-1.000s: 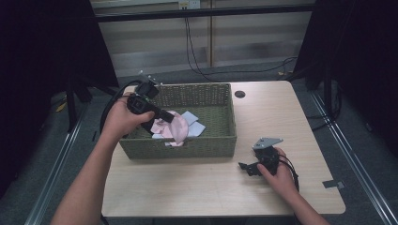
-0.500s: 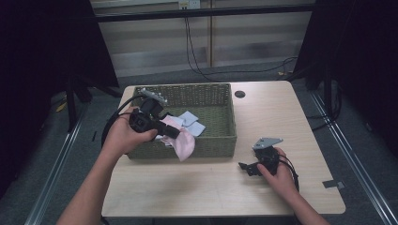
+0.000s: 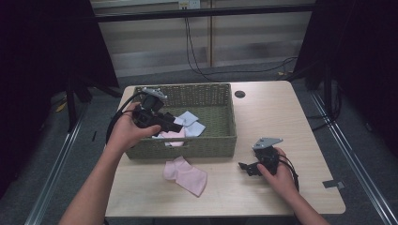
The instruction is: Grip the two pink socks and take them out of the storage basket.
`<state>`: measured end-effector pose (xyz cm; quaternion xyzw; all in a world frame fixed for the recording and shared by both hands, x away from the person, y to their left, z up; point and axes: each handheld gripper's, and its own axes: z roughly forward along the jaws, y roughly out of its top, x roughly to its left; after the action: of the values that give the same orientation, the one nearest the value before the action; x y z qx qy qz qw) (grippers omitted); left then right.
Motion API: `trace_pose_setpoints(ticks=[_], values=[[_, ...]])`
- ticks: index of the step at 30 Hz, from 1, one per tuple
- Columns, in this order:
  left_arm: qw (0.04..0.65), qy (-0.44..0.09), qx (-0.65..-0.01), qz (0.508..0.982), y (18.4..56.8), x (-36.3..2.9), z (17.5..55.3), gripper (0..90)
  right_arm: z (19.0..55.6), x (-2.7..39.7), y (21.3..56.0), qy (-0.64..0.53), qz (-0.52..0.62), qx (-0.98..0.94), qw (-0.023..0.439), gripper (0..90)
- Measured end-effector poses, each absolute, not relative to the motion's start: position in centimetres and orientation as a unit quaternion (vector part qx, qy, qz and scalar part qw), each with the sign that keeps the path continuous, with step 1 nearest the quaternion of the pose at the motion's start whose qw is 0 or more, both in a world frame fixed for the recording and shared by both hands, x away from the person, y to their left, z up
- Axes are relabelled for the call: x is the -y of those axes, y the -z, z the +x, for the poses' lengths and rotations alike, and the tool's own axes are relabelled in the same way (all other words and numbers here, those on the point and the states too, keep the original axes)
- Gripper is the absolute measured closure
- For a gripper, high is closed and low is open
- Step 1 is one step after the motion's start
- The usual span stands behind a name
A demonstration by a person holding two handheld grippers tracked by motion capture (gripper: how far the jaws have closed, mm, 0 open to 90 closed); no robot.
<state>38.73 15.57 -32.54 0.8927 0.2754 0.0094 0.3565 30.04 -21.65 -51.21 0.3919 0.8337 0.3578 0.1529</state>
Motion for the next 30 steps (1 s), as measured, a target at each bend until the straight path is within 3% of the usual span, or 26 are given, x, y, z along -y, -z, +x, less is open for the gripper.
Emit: trace_pose_setpoints(ticks=[30], values=[[0.352, -0.036, -0.328, 0.876, 35.5, -16.5, 44.2, 43.8, 30.0, 21.6, 51.2, -0.358, 0.392, -0.834, 0.153, 10.3]])
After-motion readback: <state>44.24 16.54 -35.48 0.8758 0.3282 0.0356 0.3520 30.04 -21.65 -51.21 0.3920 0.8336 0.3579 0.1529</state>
